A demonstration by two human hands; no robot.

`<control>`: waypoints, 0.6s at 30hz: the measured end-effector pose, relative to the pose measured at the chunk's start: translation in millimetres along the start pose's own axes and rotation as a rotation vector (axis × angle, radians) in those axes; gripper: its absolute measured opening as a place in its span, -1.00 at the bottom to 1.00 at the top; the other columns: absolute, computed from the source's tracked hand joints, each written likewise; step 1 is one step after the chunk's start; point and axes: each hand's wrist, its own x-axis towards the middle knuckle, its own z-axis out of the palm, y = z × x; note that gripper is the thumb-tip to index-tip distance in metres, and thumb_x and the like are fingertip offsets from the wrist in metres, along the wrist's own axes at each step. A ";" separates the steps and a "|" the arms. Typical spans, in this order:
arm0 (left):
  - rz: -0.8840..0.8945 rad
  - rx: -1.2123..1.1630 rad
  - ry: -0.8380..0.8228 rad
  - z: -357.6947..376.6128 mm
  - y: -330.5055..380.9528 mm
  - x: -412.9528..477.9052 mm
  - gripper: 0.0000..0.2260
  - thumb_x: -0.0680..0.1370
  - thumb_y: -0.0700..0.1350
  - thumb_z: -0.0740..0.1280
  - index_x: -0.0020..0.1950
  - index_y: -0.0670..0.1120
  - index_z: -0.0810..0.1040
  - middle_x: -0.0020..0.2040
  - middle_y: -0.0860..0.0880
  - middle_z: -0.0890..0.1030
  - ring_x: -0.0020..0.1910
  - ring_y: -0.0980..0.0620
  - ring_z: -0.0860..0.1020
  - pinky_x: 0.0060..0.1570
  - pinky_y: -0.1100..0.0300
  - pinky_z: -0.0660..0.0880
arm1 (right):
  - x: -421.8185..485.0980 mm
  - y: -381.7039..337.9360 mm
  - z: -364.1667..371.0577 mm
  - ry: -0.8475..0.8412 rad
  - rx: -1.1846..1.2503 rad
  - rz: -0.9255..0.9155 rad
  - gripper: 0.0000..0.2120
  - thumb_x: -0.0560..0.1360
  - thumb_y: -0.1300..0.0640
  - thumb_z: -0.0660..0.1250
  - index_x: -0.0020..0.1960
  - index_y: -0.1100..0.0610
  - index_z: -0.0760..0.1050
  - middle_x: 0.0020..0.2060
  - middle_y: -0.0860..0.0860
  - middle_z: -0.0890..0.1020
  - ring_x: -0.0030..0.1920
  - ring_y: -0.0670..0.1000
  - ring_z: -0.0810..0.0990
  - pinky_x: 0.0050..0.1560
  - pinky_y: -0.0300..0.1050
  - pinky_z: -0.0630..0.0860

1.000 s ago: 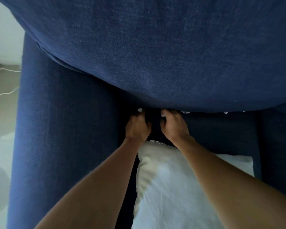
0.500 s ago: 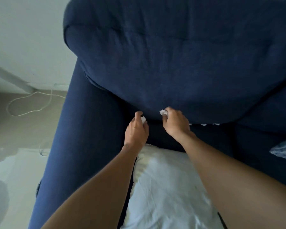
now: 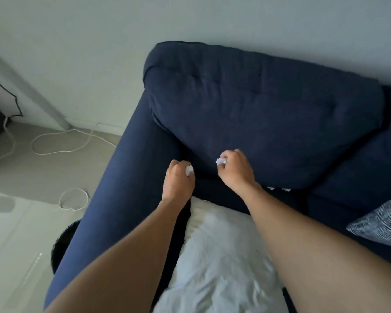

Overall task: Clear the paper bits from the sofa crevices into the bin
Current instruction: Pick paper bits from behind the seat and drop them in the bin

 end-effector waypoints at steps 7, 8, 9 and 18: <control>-0.152 -0.127 0.106 -76.9 -86.1 0.0 -0.89 0.54 -0.13 0.31 0.03 -0.13 0.49 -0.01 -0.07 0.58 -0.07 -0.08 0.54 -0.08 -0.01 0.56 | -21.4 -113.0 72.1 -0.110 0.018 -0.094 -0.71 0.53 0.19 0.26 0.25 0.15 0.48 0.22 0.08 0.52 0.19 0.15 0.53 0.09 -0.02 0.47; -0.185 -0.138 0.118 -90.8 -99.9 -0.3 -0.91 0.54 -0.11 0.30 -0.02 -0.12 0.50 -0.05 -0.07 0.59 -0.12 -0.06 0.55 -0.14 0.01 0.56 | -24.4 -130.6 83.8 -0.126 0.015 -0.112 -0.73 0.53 0.19 0.26 0.22 0.15 0.50 0.20 0.08 0.53 0.15 0.16 0.55 0.06 -0.02 0.48; -0.222 -0.155 0.134 -105.1 -114.8 -0.4 -0.90 0.54 -0.09 0.29 -0.07 -0.12 0.50 -0.09 -0.08 0.60 -0.18 -0.05 0.54 -0.20 0.04 0.55 | -27.3 -148.4 96.1 -0.142 0.012 -0.132 -0.77 0.52 0.18 0.25 0.17 0.15 0.51 0.16 0.08 0.55 0.10 0.16 0.56 0.00 -0.04 0.48; -0.436 -0.165 0.289 -219.8 -269.3 -23.9 -0.86 0.54 -0.13 0.35 0.02 -0.19 0.58 -0.05 -0.07 0.56 -0.10 -0.02 0.48 -0.07 0.20 0.37 | -56.6 -296.7 208.5 -0.333 -0.044 -0.390 -0.86 0.52 0.21 0.28 0.04 0.20 0.57 0.11 0.13 0.55 0.04 0.15 0.57 0.00 0.00 0.55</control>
